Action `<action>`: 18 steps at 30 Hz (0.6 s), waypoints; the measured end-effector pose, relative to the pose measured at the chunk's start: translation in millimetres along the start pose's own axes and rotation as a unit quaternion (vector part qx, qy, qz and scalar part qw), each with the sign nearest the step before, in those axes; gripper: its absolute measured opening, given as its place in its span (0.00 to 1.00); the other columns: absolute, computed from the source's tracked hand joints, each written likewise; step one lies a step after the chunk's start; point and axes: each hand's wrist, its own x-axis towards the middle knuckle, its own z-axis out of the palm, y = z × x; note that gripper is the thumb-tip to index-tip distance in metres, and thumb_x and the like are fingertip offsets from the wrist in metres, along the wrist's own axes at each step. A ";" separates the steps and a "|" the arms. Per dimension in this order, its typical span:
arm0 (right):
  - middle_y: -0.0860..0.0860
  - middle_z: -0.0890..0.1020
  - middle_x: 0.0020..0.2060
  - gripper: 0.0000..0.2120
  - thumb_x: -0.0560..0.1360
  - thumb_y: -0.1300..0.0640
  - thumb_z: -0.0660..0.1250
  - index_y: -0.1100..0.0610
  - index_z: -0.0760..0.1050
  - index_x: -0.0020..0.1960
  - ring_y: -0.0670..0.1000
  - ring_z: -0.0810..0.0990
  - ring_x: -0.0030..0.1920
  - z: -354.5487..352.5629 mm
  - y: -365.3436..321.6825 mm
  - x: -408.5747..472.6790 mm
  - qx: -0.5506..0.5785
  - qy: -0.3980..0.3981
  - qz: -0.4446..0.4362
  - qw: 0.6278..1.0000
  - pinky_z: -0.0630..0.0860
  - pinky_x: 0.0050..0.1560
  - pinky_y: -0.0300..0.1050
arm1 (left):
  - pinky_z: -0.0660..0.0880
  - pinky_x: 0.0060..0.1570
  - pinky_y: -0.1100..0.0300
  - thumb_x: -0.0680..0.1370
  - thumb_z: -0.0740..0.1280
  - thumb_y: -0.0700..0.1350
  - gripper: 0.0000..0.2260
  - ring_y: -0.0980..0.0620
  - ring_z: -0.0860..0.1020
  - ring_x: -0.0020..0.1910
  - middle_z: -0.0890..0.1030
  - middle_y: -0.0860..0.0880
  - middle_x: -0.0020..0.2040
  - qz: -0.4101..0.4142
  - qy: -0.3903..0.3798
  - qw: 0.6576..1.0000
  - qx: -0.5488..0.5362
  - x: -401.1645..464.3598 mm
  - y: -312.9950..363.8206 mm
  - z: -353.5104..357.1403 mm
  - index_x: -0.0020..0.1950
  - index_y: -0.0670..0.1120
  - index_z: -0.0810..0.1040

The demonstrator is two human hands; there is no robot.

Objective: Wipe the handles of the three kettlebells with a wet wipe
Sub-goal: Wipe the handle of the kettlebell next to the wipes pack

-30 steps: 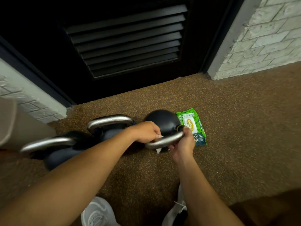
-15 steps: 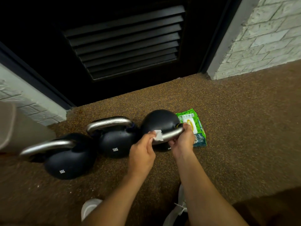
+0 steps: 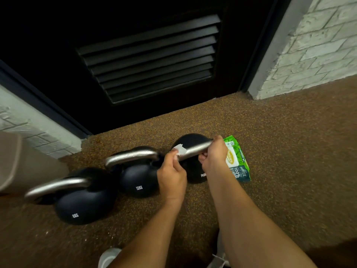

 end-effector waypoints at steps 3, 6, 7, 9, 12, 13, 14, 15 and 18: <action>0.53 0.74 0.41 0.13 0.77 0.47 0.58 0.55 0.72 0.55 0.51 0.72 0.34 12.8 -8.8 6.6 -0.013 0.000 -0.001 1.000 0.68 0.24 0.41 | 0.75 0.44 0.59 0.85 0.60 0.45 0.13 0.45 0.84 0.47 0.86 0.45 0.49 0.061 -0.025 0.997 0.044 21.2 5.0 1.9 0.65 0.50 0.81; 0.57 0.78 0.40 0.12 0.78 0.52 0.58 0.60 0.74 0.51 0.57 0.78 0.36 31.1 -18.8 9.9 0.020 -0.013 -0.008 1.000 0.80 0.35 0.50 | 0.78 0.55 0.56 0.84 0.61 0.41 0.13 0.44 0.83 0.57 0.85 0.45 0.59 0.181 -0.078 0.977 0.078 41.7 17.0 9.2 0.63 0.46 0.82; 0.58 0.80 0.40 0.12 0.77 0.54 0.58 0.61 0.75 0.49 0.58 0.81 0.36 36.4 -21.5 12.0 0.028 -0.009 -0.009 1.000 0.83 0.41 0.54 | 0.76 0.60 0.56 0.82 0.62 0.39 0.12 0.45 0.82 0.61 0.84 0.45 0.62 0.219 -0.095 0.968 0.082 46.5 20.9 12.5 0.62 0.45 0.82; 0.60 0.82 0.41 0.12 0.76 0.55 0.59 0.62 0.77 0.46 0.59 0.83 0.38 41.1 -24.5 16.5 0.036 0.004 -0.006 0.999 0.83 0.48 0.58 | 0.74 0.63 0.56 0.81 0.63 0.37 0.13 0.45 0.80 0.65 0.84 0.43 0.63 0.268 -0.115 0.951 0.101 54.2 27.0 17.8 0.62 0.43 0.82; 0.57 0.84 0.40 0.15 0.78 0.48 0.62 0.60 0.79 0.47 0.57 0.83 0.37 26.9 -18.1 20.2 0.049 -0.030 -0.017 0.998 0.82 0.40 0.50 | 0.78 0.61 0.48 0.81 0.63 0.37 0.13 0.42 0.81 0.64 0.84 0.43 0.63 0.290 -0.126 0.939 0.137 67.2 34.1 25.6 0.63 0.42 0.82; 0.55 0.83 0.36 0.18 0.77 0.43 0.62 0.58 0.79 0.46 0.55 0.81 0.32 17.3 -14.2 20.6 0.048 -0.031 -0.019 0.998 0.79 0.34 0.46 | 0.80 0.60 0.46 0.82 0.63 0.37 0.12 0.42 0.82 0.62 0.84 0.43 0.62 0.295 -0.139 0.934 0.146 69.8 38.4 28.0 0.63 0.42 0.82; 0.53 0.80 0.32 0.21 0.76 0.40 0.63 0.58 0.78 0.44 0.52 0.77 0.28 7.0 -10.0 21.5 0.038 -0.012 -0.026 0.999 0.73 0.30 0.43 | 0.80 0.58 0.46 0.82 0.63 0.38 0.13 0.42 0.83 0.61 0.84 0.43 0.62 0.300 -0.158 0.928 0.154 70.6 44.1 30.0 0.63 0.43 0.82; 0.53 0.78 0.31 0.22 0.75 0.38 0.63 0.58 0.77 0.43 0.51 0.73 0.26 -4.0 -6.2 22.0 0.026 0.019 -0.045 0.998 0.69 0.27 0.42 | 0.80 0.56 0.45 0.83 0.62 0.39 0.13 0.41 0.83 0.59 0.85 0.43 0.61 0.303 -0.179 0.923 0.158 71.1 50.4 32.5 0.64 0.44 0.82; 0.57 0.77 0.36 0.19 0.78 0.43 0.64 0.60 0.76 0.46 0.50 0.71 0.25 -26.8 -2.7 13.9 0.041 0.041 -0.117 0.991 0.66 0.25 0.40 | 0.80 0.48 0.47 0.84 0.61 0.43 0.12 0.40 0.83 0.50 0.86 0.42 0.52 0.281 -0.236 0.914 0.171 75.1 67.4 42.7 0.64 0.48 0.81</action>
